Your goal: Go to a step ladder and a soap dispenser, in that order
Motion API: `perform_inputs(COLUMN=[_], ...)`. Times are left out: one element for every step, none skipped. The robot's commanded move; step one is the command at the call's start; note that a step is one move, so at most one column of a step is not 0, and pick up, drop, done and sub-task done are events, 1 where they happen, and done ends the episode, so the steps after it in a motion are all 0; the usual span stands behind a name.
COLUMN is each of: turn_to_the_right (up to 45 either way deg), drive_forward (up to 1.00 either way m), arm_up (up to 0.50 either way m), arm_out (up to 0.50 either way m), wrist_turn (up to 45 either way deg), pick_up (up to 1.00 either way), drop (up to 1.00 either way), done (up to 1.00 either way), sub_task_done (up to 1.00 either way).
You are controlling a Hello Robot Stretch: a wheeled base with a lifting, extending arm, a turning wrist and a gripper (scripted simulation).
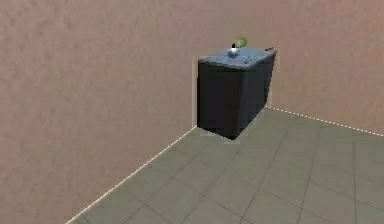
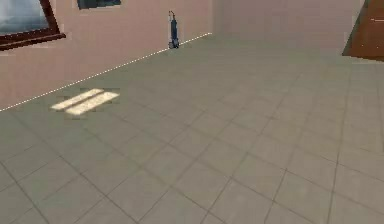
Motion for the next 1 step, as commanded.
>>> perform_inputs(turn_to_the_right=[30.0], drive_forward=[0.0], arm_up=[0.0], arm_out=[0.0], wrist_turn=[0.0], pick_up=[0.0], drop=[0.0], done=[0.0], sub_task_done=[0.0])
